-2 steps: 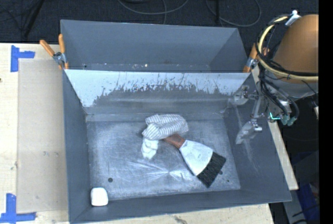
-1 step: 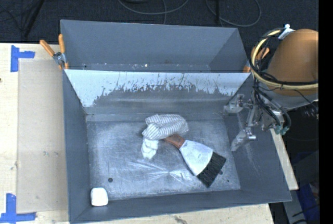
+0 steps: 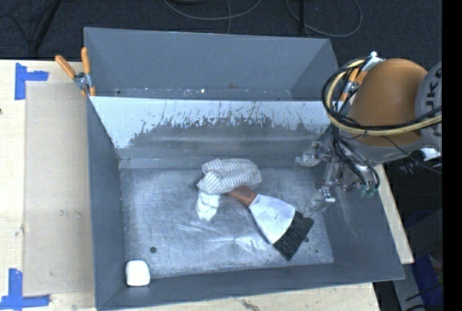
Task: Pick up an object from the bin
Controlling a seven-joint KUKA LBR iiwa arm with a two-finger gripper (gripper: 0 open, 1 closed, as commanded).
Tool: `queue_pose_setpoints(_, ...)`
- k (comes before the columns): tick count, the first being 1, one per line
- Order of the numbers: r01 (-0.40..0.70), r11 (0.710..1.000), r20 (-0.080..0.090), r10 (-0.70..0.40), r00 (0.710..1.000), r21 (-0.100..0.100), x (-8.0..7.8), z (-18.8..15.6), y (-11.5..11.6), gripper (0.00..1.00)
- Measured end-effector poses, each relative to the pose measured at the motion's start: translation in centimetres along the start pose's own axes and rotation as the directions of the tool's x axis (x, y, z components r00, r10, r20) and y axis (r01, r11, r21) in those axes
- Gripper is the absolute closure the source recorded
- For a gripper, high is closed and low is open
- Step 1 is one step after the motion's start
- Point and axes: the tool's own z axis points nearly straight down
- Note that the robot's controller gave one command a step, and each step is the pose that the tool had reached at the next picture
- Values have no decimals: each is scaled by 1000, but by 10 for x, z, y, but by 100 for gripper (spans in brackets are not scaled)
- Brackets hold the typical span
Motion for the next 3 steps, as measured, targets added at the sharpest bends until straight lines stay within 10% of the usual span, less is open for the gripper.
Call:
queue_pose_setpoints(2,-251,968,-8,251,968,0,45,67,12,0)
queue_pose_setpoints(3,-65,998,-12,65,998,1,47,82,28,100)
